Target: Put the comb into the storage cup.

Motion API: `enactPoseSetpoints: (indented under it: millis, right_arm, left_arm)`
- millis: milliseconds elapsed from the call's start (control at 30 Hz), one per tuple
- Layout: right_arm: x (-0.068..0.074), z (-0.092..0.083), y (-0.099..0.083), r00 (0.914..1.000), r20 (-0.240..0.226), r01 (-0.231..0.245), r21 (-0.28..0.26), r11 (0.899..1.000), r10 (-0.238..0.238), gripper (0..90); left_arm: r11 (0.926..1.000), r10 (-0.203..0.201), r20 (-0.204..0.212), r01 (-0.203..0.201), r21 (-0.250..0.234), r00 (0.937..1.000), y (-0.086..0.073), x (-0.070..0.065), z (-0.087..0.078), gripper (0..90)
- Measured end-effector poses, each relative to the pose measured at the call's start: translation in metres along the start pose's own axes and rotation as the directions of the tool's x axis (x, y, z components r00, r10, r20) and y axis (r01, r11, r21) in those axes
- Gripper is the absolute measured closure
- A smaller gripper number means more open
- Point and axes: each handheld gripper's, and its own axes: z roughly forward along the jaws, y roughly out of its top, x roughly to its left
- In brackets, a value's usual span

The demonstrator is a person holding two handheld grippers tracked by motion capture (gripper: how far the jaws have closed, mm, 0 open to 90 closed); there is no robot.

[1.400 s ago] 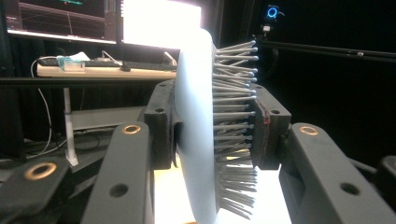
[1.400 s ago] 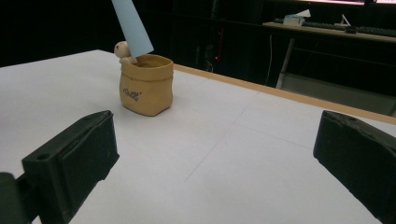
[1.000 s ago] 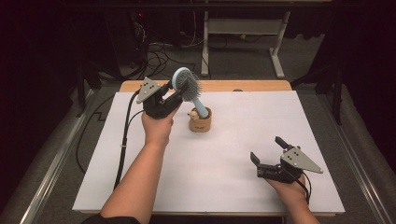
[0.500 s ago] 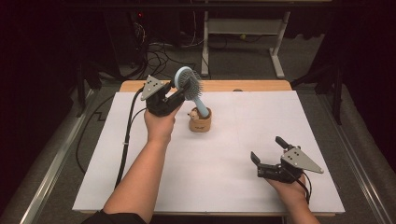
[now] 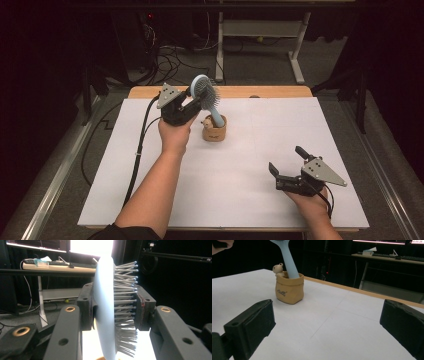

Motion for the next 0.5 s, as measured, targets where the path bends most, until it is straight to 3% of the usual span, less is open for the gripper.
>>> enactPoseSetpoints:
  millis: [500]
  right_arm:
    - [0.0,0.0,0.001,1.0,0.002,0.0,-0.004,1.0,0.0,0.4]
  left_arm:
    - [0.9996,-0.022,-0.004,0.022,0.02,0.9998,-0.013,0.003,0.007,59.0]
